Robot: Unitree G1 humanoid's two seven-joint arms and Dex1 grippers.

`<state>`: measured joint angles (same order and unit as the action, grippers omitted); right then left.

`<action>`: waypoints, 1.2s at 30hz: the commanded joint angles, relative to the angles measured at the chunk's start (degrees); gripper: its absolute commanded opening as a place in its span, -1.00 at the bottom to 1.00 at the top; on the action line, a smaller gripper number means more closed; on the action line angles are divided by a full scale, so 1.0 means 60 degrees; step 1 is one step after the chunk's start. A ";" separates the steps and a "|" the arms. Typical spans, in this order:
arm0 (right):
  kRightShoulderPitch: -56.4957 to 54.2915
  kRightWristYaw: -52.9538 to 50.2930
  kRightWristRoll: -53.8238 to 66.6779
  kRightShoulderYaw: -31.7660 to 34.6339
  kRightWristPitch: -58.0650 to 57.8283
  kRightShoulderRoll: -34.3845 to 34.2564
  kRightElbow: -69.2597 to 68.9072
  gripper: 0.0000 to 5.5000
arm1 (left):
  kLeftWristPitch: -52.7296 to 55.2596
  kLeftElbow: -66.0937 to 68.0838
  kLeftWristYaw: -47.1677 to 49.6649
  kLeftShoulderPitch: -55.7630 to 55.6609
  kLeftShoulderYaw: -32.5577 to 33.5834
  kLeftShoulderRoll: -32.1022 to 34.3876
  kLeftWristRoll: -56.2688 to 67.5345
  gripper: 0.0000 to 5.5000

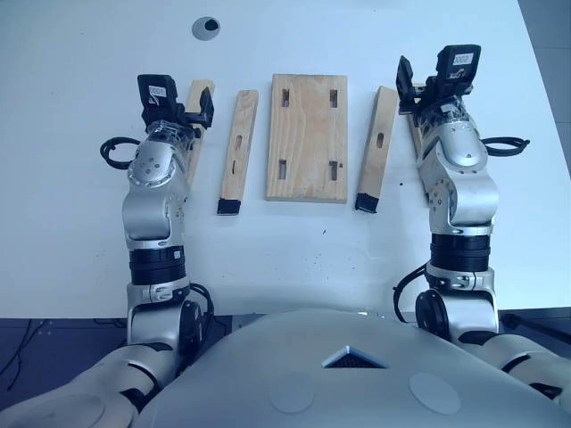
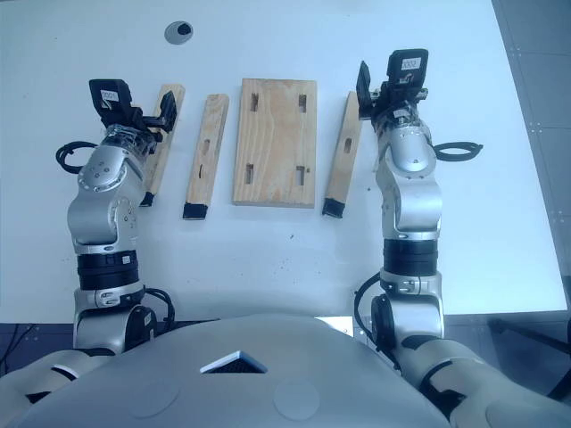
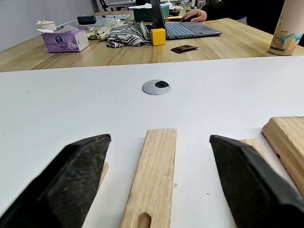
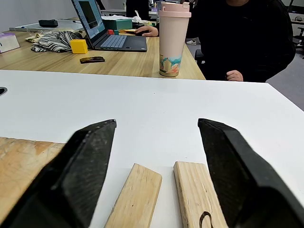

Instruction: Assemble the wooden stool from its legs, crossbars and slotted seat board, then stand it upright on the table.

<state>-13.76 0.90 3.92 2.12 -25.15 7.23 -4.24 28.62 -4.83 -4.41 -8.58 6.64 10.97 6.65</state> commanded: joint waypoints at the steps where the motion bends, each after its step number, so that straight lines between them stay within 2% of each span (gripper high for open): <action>1: -0.0135 -0.0019 -0.0096 -0.0033 0.0021 -0.0070 0.0007 -0.14 | 0.0004 -0.0007 -0.0047 0.0008 -0.0041 0.0003 -0.0044 0.18; 8: -0.0206 -0.0040 -0.0090 -0.0018 0.0027 -0.0085 0.0083 -0.58 | 0.0075 0.0076 -0.0113 -0.0061 -0.0021 0.0021 0.0010 -0.21; 11: -0.0200 0.0089 -0.0190 -0.0199 0.0064 0.0015 -0.0038 -0.41 | 0.0887 -0.0467 -0.1229 0.0289 0.0219 0.1056 0.0431 -0.04; 16: 0.0110 -0.0101 -0.0160 0.0026 -0.0016 0.0060 -0.0189 -0.10 | 0.2767 -0.0280 -0.3806 0.0633 0.1486 0.4091 0.1448 0.23; 18: 0.0089 -0.0154 -0.0185 0.0046 -0.0021 0.0040 -0.0154 -0.09 | 0.2600 0.0196 -0.4263 0.0755 0.1416 0.4573 0.1384 0.29; 29: -0.0241 -0.0121 -0.0145 0.0040 -0.0002 0.0102 0.0139 -0.09 | 0.0993 0.3031 -0.4705 0.0938 0.0477 0.4150 0.0834 0.29; 36: -0.0263 -0.0160 -0.0132 0.0130 -0.0035 0.0139 0.0188 -0.09 | 0.0239 0.4187 -0.4317 0.1164 0.0138 0.3929 0.0477 -0.07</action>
<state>-14.59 -0.06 3.84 2.34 -25.05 7.56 -3.29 28.56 15.54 -32.16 -4.06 9.37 35.96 12.30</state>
